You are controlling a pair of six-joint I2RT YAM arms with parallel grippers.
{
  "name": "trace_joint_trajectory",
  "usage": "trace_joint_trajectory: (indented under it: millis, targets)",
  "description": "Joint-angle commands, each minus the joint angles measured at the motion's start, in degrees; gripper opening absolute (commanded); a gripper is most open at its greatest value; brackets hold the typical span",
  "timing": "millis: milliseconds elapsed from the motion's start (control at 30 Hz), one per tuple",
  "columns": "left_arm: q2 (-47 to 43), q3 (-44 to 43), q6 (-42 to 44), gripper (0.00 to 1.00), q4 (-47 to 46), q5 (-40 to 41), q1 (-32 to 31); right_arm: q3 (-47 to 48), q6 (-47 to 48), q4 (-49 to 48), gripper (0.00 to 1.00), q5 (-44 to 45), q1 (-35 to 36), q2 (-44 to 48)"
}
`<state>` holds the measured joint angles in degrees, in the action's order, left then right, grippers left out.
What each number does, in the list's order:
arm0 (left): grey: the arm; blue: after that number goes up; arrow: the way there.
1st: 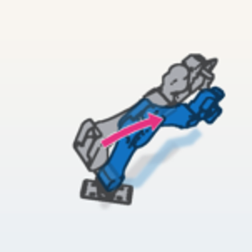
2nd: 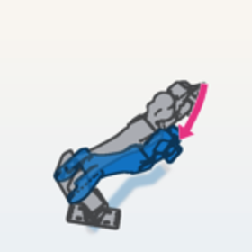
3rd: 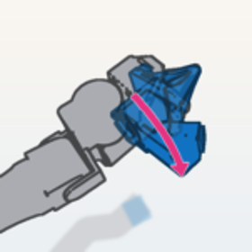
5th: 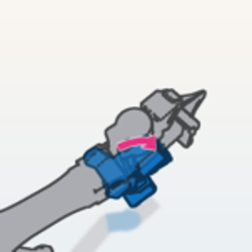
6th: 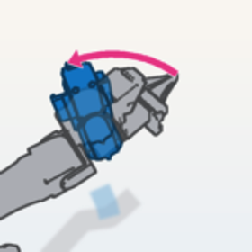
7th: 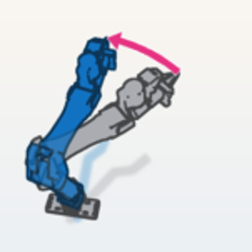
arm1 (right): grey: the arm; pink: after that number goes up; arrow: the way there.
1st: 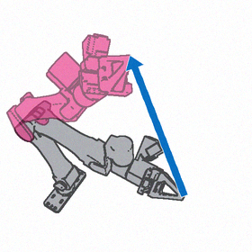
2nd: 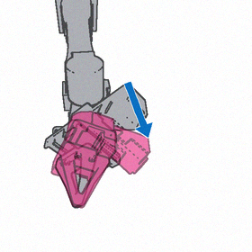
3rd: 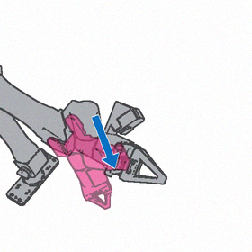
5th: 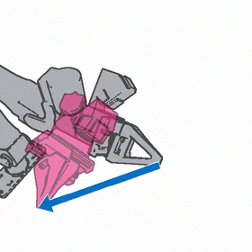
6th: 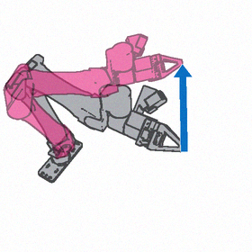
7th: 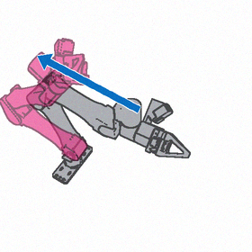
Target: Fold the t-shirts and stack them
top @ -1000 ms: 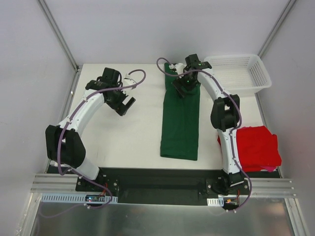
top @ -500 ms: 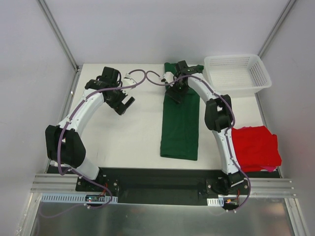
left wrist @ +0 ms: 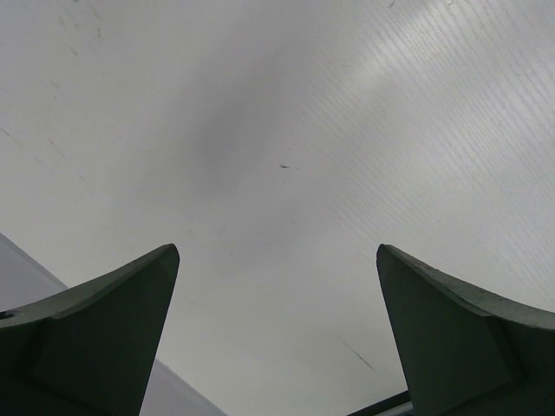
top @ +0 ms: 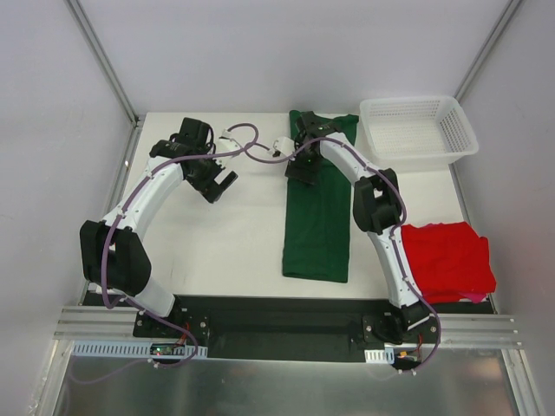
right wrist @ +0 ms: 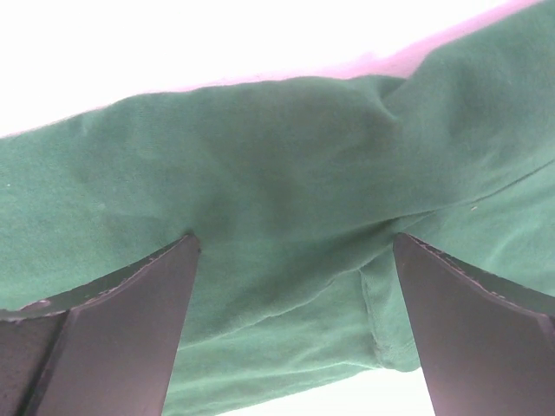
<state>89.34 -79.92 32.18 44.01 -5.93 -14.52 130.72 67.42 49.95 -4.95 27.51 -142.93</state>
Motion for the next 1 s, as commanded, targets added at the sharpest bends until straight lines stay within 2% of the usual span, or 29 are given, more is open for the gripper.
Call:
trace_joint_trajectory:
  millis: [0,367,600,967]
  targets:
    - [-0.40,-2.17,1.13,0.98,0.82,-1.54,0.29,-0.81,3.68,5.15,1.00,-2.69,1.58,-0.06]
    - [0.04,-4.01,0.95,0.98,0.90,-1.98,0.29,-1.78,4.65,5.77,1.00,-2.96,5.19,1.60]
    - [0.40,-4.72,1.13,0.98,0.90,-1.36,0.20,-0.73,4.21,7.09,1.00,-8.32,6.42,2.66]
    - [1.54,-6.83,1.48,0.99,0.90,-0.31,-0.50,2.79,3.86,1.82,1.00,-9.29,9.23,0.55]
